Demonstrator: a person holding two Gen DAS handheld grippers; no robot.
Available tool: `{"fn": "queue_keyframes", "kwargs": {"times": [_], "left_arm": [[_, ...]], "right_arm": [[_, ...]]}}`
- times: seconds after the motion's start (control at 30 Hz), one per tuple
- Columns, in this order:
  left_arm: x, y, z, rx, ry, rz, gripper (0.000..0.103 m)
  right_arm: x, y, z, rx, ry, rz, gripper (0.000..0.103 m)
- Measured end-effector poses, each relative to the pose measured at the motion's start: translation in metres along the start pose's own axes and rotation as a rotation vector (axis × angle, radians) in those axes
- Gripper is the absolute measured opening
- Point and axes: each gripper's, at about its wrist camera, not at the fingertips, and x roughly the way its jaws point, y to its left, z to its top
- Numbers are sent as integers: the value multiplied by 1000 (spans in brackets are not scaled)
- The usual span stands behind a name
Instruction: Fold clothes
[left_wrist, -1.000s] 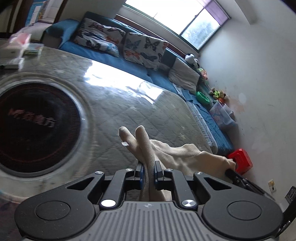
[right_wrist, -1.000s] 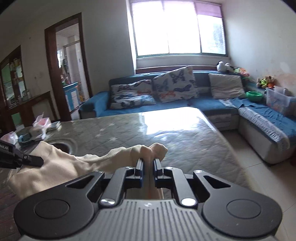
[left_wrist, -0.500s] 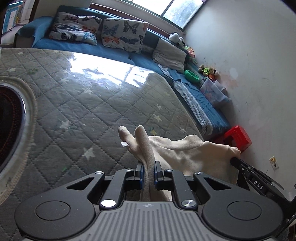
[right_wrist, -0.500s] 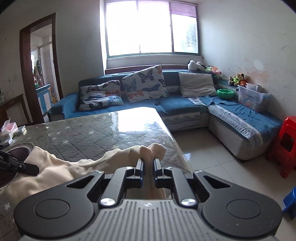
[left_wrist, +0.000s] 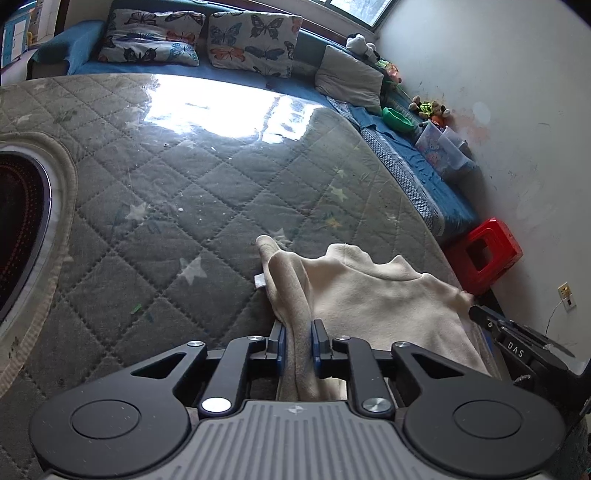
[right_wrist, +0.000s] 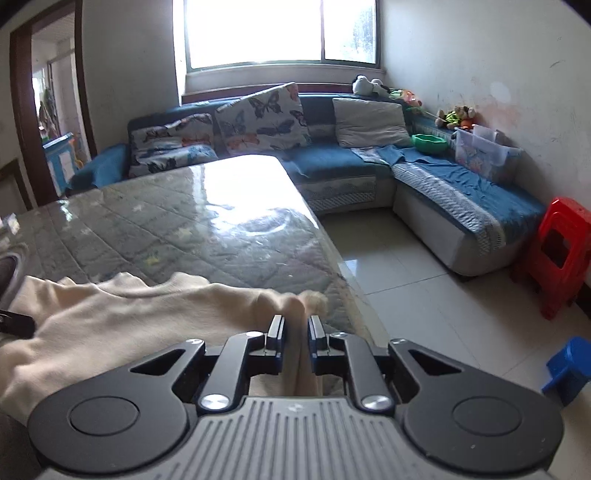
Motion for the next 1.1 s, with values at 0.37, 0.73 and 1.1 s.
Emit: {"fn": "queue_keyframes", "kwargs": {"times": [0.37,0.73,1.1], "left_arm": [[-7,5,10,16,-56,74,33],[21,-9,19,100,-54,130,43],[5,2,8,112,-63,127,48]], "right_arm": [[8,19,14,3,-11,98,20],[42,56,16,-65,32,118,39],[13,57,9,-103,10,96,54]]}}
